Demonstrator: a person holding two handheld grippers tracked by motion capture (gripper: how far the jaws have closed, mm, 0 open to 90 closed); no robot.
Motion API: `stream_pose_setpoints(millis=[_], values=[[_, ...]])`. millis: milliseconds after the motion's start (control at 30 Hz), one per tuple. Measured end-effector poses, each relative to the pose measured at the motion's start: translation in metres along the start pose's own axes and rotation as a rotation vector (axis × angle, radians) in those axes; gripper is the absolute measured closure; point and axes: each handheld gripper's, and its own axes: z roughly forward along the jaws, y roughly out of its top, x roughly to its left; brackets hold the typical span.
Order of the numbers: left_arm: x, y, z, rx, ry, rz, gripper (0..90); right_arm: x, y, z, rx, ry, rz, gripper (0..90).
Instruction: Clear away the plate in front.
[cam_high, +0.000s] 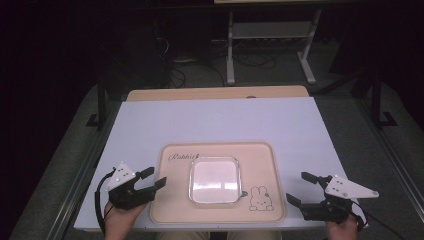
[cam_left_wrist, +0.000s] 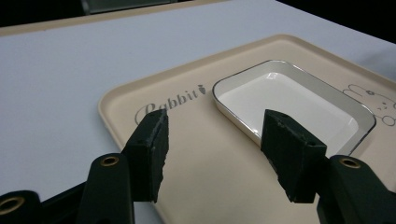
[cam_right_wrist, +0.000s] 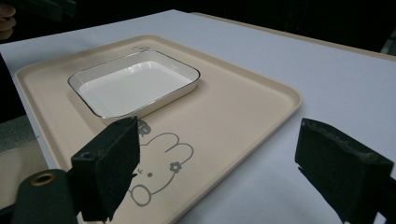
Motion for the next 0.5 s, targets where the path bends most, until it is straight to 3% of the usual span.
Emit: stream_pose_setpoints(millis=[100,500], values=[[0.004,-0.002,-0.004,-0.012,0.014,0.017,38.8,0.0,0.0,-0.001,0.0,-0.002,0.001,13.1],[0.017,-0.009,-0.015,-0.05,0.01,-0.014,28.3,-0.001,0.0,0.001,0.01,-0.001,0.005,13.1]])
